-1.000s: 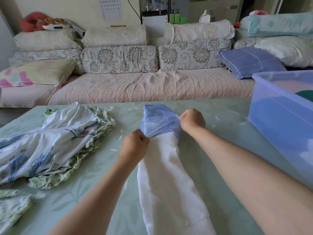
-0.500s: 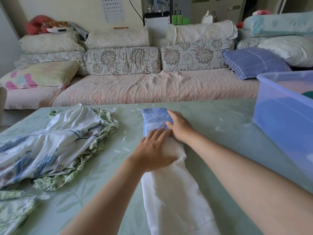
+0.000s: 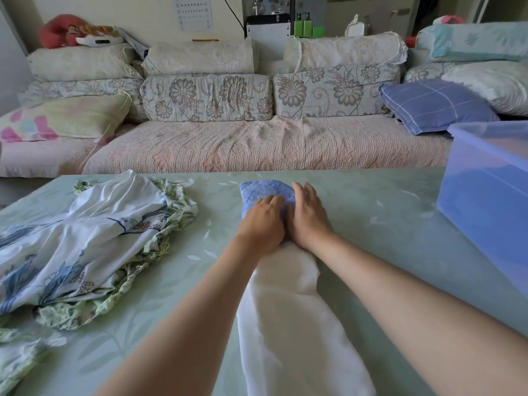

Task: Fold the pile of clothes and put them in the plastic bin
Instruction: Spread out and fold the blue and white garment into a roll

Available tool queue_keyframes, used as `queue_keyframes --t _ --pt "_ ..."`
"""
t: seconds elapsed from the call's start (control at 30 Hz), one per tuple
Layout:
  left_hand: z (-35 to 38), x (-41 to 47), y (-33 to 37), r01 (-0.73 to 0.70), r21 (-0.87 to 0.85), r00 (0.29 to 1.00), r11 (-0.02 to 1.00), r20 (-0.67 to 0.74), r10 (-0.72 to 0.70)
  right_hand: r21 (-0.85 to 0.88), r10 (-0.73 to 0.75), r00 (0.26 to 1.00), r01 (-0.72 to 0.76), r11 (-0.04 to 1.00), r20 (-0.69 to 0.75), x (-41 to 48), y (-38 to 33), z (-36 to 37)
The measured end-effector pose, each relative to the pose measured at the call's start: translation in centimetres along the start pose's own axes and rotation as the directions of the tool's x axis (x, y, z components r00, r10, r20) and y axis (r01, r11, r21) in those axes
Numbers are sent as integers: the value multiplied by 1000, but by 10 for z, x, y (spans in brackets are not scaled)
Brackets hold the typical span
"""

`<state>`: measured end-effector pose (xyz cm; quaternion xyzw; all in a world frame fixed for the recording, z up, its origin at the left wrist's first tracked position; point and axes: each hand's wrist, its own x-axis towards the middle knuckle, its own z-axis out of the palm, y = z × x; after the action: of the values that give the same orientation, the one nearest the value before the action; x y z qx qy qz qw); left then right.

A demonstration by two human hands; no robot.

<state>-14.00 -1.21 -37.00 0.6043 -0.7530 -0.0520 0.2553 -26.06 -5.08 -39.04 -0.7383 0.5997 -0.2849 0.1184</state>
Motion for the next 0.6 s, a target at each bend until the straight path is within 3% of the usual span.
queue_keyframes --t 0.07,0.17,0.27,0.33,0.4,0.47,0.53,0.6 --pt "15 3 -25 104 53 983 993 147 -110 -122 -135 984 121 985 -113 -4 2 7" --pt "20 12 -68 240 244 884 940 346 -315 -226 -320 935 282 932 -155 -3 3 12" --pt "10 23 -81 301 311 818 902 401 -411 -258 -264 963 269 928 52 0 4 12" --pt "3 29 -76 373 391 827 841 271 -492 -259 -131 965 189 947 228 2 7 11" --pt "3 32 -65 342 465 906 816 65 -417 -253 -53 935 150 956 352 4 9 8" --pt "9 38 -59 164 356 986 920 -83 -143 -226 -29 913 131 965 407 4 8 7" --pt "18 43 -58 -5 208 1000 978 13 2 -210 -16 907 114 971 420 6 9 8" --pt "27 43 -62 42 148 975 988 211 -73 -202 -9 900 108 973 435 7 12 8"
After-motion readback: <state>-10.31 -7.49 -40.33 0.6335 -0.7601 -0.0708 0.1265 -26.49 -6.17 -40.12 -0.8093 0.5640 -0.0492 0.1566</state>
